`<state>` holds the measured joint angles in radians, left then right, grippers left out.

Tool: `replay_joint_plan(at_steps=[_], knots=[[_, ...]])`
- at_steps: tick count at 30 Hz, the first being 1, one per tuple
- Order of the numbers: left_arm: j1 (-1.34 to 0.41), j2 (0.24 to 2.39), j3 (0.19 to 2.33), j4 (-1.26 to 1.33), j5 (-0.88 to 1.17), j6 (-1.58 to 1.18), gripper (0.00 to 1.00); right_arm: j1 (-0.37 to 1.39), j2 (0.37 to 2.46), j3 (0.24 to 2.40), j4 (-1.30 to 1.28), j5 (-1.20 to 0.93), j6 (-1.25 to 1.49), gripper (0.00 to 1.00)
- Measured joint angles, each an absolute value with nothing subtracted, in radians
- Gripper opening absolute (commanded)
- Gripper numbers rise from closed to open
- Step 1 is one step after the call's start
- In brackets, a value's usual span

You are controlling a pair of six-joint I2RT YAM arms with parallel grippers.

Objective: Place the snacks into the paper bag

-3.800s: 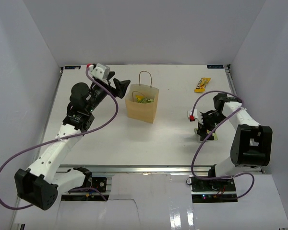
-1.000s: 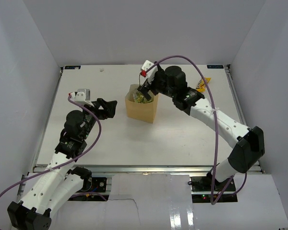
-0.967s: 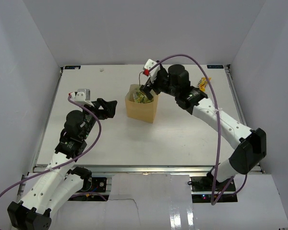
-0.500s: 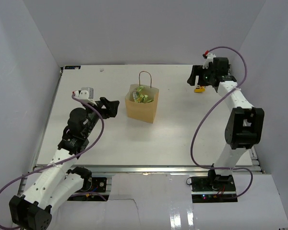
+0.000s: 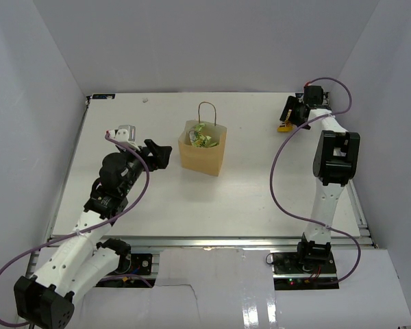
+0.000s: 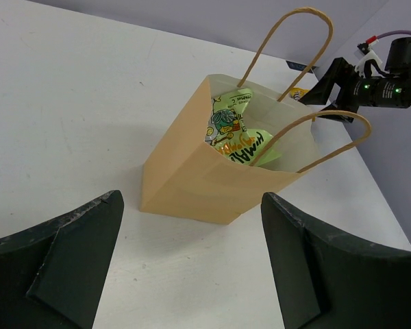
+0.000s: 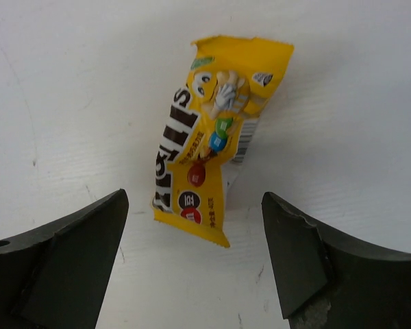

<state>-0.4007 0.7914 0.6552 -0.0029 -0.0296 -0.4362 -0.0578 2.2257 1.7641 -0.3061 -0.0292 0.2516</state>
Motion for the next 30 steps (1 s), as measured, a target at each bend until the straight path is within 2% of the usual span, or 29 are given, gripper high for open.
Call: replay_joint_plan(at_steps=[7,12,15,22,28,30], knots=[[-0.401,0.853,0.685,-0.010,-0.028,-0.442,0.92,-0.057,2.312,1.874,-0.250,0.002,0.249,0.82],[-0.401,0.916,0.716,-0.017,-0.017,-0.441,0.92,-0.055,2.370,1.893,-0.232,0.013,0.241,0.73],[-0.401,0.924,0.719,-0.019,-0.015,-0.441,0.92,-0.056,2.377,1.900,-0.224,0.019,0.235,0.62],[-0.401,0.919,0.720,-0.021,-0.015,-0.438,0.92,-0.064,2.376,1.900,-0.212,-0.019,0.220,0.25],[-0.401,0.879,0.720,-0.023,-0.017,-0.438,0.92,-0.090,2.307,1.797,-0.187,-0.165,0.159,0.12],[-0.401,0.863,0.719,-0.023,-0.019,-0.438,0.92,-0.097,2.249,1.727,-0.188,-0.248,0.119,0.11]])
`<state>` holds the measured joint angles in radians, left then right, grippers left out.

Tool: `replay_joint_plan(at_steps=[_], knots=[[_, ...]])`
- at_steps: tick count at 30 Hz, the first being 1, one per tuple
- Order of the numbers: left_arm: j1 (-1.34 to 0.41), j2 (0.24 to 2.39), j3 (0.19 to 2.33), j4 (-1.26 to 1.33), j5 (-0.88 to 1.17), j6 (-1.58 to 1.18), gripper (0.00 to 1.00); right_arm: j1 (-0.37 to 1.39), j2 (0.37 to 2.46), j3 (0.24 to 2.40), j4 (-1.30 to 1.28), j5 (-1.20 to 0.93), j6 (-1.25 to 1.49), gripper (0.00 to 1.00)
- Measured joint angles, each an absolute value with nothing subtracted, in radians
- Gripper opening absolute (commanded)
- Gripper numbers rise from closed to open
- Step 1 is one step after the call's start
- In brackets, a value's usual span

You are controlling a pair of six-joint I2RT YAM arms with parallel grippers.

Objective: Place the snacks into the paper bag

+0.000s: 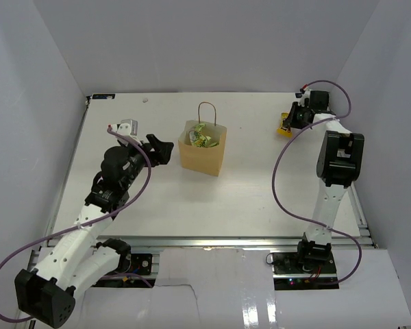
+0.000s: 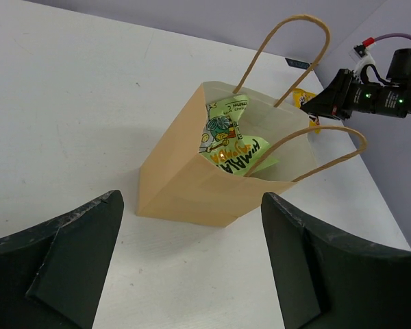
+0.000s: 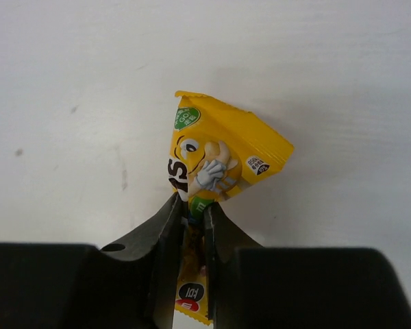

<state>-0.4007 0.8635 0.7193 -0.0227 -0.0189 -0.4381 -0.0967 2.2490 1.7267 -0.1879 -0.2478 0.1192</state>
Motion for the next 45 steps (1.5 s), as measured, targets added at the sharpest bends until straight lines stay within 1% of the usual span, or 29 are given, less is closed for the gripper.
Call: replay_joint_plan(at_steps=[2,7,10,12,16,19,29,32,33,35,36,38,39,44,45], knots=[[-0.401,0.847,0.718,-0.022,-0.020,-0.437,0.92,-0.102,2.182,1.666,-0.187,-0.349,0.072,0.08],[-0.401,0.824,0.713,-0.022,-0.022,-0.430,0.92,-0.075,1.978,1.567,-0.220,-0.690,-0.126,0.09],[-0.401,0.815,0.710,-0.023,-0.025,-0.426,0.92,-0.010,1.860,1.551,-0.249,-0.821,-0.253,0.08],[-0.401,0.807,0.708,-0.022,-0.026,-0.422,0.92,0.069,1.774,1.546,-0.267,-0.871,-0.344,0.08],[-0.401,0.781,0.695,-0.023,-0.027,-0.419,0.92,0.251,1.653,1.550,-0.272,-0.921,-0.466,0.08],[-0.401,0.752,0.692,-0.023,-0.035,-0.419,0.93,0.354,1.626,1.579,-0.270,-0.928,-0.510,0.08],[-0.401,0.657,0.662,-0.032,-0.056,-0.426,0.92,0.498,1.720,1.616,-0.233,-0.795,-0.564,0.11],[-0.401,0.653,0.661,-0.040,-0.059,-0.428,0.92,0.531,1.755,1.616,-0.231,-0.750,-0.582,0.20],[-0.401,0.653,0.661,-0.041,-0.060,-0.428,0.92,0.537,1.761,1.616,-0.231,-0.735,-0.585,0.29],[-0.401,0.653,0.661,-0.045,-0.061,-0.428,0.92,0.553,1.771,1.615,-0.230,-0.714,-0.590,0.39],[-0.401,0.653,0.660,-0.045,-0.061,-0.428,0.92,0.558,1.772,1.615,-0.230,-0.707,-0.591,0.47],[-0.401,0.653,0.660,-0.045,-0.061,-0.428,0.92,0.562,1.770,1.615,-0.228,-0.695,-0.597,0.54],[-0.401,0.653,0.660,-0.045,-0.061,-0.429,0.92,0.562,1.768,1.613,-0.226,-0.688,-0.602,0.60],[-0.401,0.654,0.650,-0.042,-0.061,-0.429,0.93,0.553,1.724,1.579,-0.229,-0.651,-0.604,0.71],[-0.401,0.656,0.649,-0.043,-0.061,-0.428,0.92,0.547,1.708,1.572,-0.230,-0.649,-0.597,0.79]])
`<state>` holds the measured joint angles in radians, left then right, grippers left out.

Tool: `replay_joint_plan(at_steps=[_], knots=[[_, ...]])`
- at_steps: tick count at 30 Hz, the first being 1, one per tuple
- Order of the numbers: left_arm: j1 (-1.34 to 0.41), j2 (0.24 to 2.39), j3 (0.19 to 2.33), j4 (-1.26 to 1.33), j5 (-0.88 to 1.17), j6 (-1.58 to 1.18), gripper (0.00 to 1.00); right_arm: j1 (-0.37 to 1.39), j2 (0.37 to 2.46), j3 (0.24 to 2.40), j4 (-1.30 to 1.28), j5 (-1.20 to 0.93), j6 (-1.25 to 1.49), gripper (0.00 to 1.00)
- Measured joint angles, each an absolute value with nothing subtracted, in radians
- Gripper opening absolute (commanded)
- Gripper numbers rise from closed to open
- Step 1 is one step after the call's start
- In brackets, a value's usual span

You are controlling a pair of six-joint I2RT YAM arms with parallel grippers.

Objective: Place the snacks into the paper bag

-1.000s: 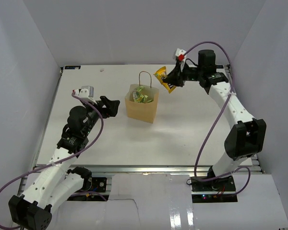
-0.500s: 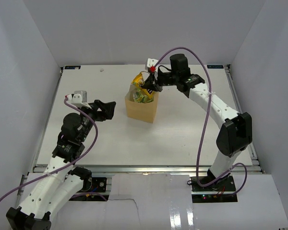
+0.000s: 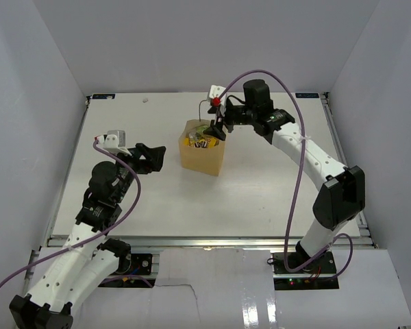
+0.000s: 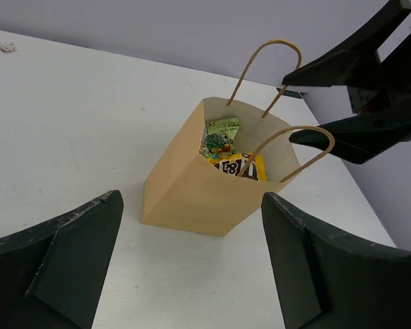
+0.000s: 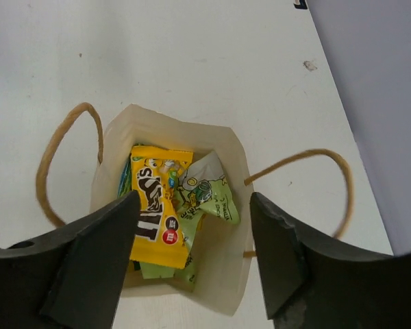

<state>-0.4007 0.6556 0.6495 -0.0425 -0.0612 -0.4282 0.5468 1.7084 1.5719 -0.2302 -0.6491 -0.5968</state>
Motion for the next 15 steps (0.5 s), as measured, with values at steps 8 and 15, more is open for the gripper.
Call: replay_joint_plan(at_steps=[8,15], knots=[[-0.401,0.676,0.650,-0.033,-0.049,-0.427,0.93,0.380,1.522,1.477,-0.214,-0.556,-0.418,0.90],[-0.401,0.686,0.650,0.001,0.000,-0.427,0.94,0.159,1.327,1.225,-0.253,-0.421,-0.247,0.90]])
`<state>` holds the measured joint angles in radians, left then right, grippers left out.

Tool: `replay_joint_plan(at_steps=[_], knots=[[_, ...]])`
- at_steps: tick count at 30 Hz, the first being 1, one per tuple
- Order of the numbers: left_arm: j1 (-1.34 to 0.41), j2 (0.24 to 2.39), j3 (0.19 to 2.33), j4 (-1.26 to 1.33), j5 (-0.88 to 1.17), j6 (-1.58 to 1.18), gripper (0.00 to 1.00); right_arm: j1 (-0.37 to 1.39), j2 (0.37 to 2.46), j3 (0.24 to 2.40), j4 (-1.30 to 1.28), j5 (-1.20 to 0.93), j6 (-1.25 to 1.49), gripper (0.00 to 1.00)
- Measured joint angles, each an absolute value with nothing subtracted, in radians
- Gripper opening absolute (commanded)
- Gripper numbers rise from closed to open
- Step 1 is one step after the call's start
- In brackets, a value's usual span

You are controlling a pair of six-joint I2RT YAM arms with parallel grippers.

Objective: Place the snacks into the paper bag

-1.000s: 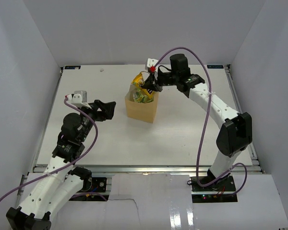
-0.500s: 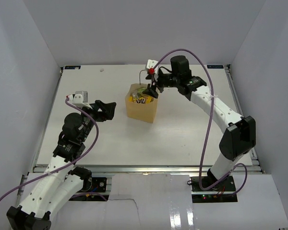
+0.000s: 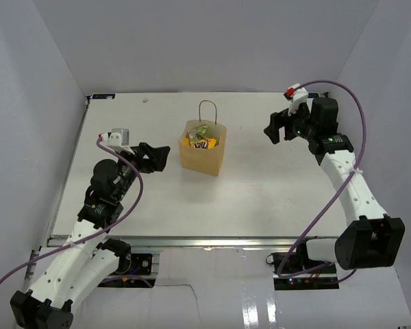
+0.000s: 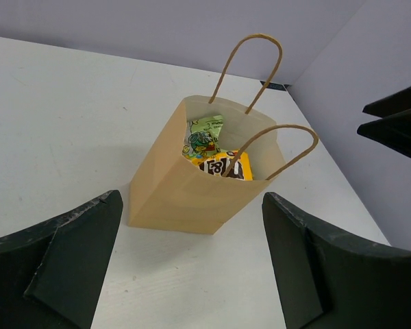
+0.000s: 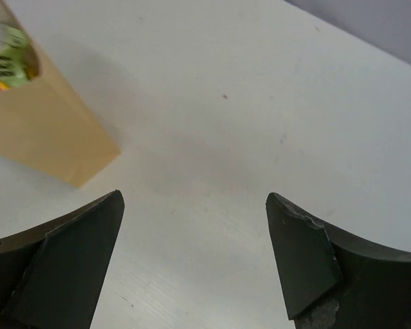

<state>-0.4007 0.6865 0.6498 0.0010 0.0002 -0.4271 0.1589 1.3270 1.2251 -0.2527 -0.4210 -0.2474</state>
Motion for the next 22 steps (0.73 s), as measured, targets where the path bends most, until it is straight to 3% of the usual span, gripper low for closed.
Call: replay_joint_plan(at_steps=[12,22], knots=[[-0.400,0.685,0.715,-0.060,0.041,-0.397,0.94,0.096,1.048,0.972,-0.298,-0.034,-0.092,0.90],[-0.401,0.664,0.719,-0.111,0.045,-0.409,0.94,0.096,1.014,0.963,-0.300,0.035,-0.054,0.90]])
